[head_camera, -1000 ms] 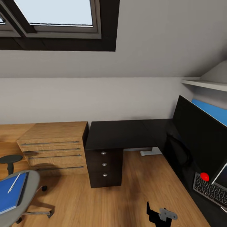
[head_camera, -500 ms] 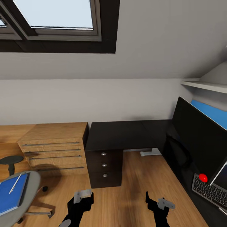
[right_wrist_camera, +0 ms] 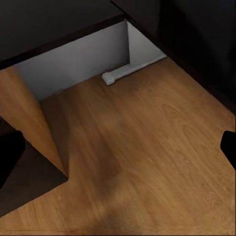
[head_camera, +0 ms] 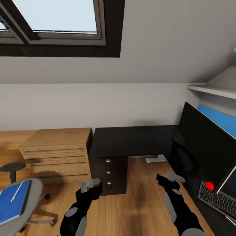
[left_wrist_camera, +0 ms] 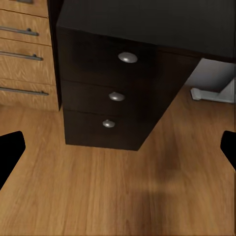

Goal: In the bedroom, organize the workspace by keeping the computer under the desk, ensuring the monitor is on the desk, placing the keyboard on the desk next to the monitor, placing the mouse on the desk next to the keyboard, moving the folder from the swivel chair onto the desk next to the mouse, stacking the notebook on top of the folder with the pen on top of the notebook, and positioning the swivel chair next to the desk.

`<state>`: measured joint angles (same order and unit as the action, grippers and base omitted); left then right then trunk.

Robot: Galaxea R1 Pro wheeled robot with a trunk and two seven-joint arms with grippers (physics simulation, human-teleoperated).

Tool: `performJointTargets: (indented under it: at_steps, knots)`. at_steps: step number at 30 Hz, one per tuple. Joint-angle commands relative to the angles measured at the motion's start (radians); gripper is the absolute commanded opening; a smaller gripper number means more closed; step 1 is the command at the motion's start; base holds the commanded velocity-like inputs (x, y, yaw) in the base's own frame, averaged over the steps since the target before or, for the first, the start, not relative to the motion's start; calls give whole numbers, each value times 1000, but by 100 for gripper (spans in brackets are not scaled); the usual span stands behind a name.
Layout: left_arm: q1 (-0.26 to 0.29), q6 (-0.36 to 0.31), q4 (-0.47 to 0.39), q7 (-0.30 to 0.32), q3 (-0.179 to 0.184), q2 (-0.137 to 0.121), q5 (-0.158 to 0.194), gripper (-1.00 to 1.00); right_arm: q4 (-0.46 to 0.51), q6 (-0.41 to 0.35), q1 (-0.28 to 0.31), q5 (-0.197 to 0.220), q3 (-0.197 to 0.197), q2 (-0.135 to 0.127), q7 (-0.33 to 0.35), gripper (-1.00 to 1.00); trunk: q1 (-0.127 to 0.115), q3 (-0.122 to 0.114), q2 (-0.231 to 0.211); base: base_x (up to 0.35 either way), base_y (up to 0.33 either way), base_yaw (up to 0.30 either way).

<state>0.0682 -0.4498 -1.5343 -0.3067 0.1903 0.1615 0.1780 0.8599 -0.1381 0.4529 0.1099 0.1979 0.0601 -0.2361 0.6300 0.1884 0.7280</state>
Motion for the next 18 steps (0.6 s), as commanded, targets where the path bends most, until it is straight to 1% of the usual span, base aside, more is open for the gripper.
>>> performJointTargets:
  at_steps: [1, 3, 4, 5, 7, 9, 10, 13, 18]
  knots:
    - [5, -10, -1, -8, 1, 0, 11, 100, 50, -123, 16, 8, -1, 1, -41, 100, -4, -2, -6, 0, 0, 0]
    - [8, -14, 4, -7, 1, 0, 12, 100, 79, -231, 41, 8, -3, 1, -69, 100, -4, -2, -6, 0, 0, 0]
    - [11, -15, 15, -6, -2, 0, 11, 100, 95, -337, 79, 8, -5, 2, -93, 100, -4, -2, -6, 0, 0, 0]
    - [11, -14, 20, -6, -3, -3, 10, 100, 89, -363, 94, 6, -7, 2, -101, 100, -4, -2, -6, 0, 0, 0]
    - [12, -12, 24, -6, -4, -11, 9, 100, 79, -364, 108, 5, -10, 1, -108, 100, -4, -2, -6, 0, 0, 0]
    - [13, -11, 28, -8, -4, -22, 8, 100, 75, -348, 115, 5, -13, 0, -111, 100, -4, -2, -6, 0, 0, 0]
    - [13, -10, 29, -10, -5, -33, 9, 100, 74, -324, 119, 7, -15, 2, -114, 100, -4, -2, -6, 99, 0, 0]
    - [13, -10, 29, -10, -5, -36, 9, 100, 73, -306, 121, 10, -16, 5, -116, 100, -4, -2, -6, 176, 0, 0]
    - [13, -12, 28, -11, -4, -40, 8, 100, 73, -279, 121, 11, -14, 10, -119, 100, -4, -2, -6, 283, 0, 0]
